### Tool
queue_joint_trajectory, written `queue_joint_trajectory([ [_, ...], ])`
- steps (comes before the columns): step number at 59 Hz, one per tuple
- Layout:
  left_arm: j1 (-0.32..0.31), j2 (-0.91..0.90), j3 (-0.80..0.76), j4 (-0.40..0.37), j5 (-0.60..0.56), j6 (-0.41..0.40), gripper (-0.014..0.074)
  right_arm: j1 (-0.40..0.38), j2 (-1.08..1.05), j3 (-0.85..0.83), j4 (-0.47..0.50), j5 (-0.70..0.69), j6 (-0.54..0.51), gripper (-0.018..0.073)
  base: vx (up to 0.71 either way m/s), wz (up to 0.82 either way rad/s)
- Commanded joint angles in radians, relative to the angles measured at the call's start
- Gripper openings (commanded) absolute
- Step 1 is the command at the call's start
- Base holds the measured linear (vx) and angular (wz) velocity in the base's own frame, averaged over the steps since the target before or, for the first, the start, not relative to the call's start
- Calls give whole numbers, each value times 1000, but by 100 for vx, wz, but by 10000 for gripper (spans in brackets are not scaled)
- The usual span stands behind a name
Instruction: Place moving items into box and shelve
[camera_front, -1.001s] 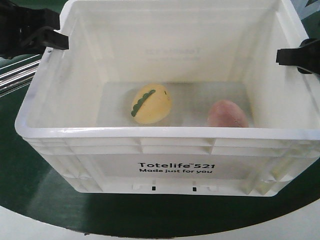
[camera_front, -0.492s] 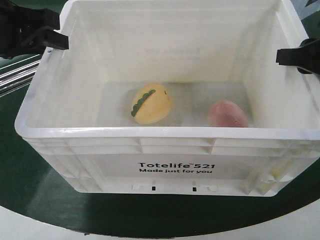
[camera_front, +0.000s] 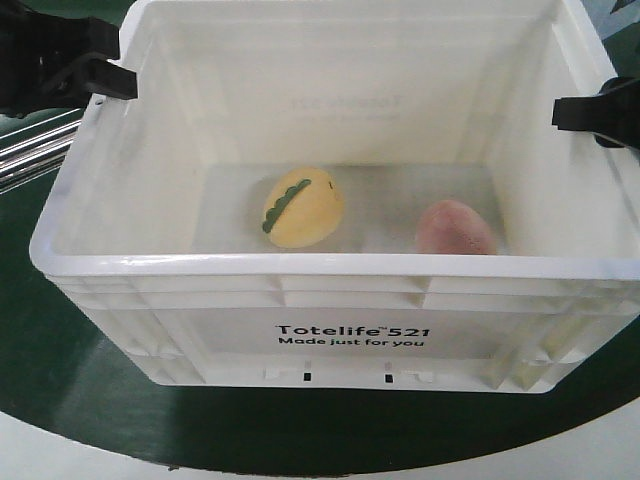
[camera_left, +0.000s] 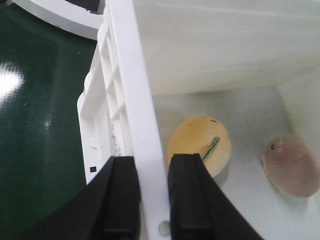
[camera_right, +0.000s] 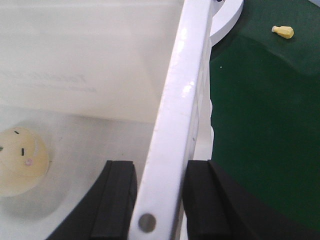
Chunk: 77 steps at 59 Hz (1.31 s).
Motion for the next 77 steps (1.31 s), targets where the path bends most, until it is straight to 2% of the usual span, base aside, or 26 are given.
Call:
queue_joint_trajectory([
  [1,-9,-46,-47,-84,-112,12,-6,-2,-26,-46,45,-143,0,-6,0,0],
  [77,-9,-46,-47,-84,-112,12,-6,-2,-26,-46,45,-143,0,-6,0,0],
])
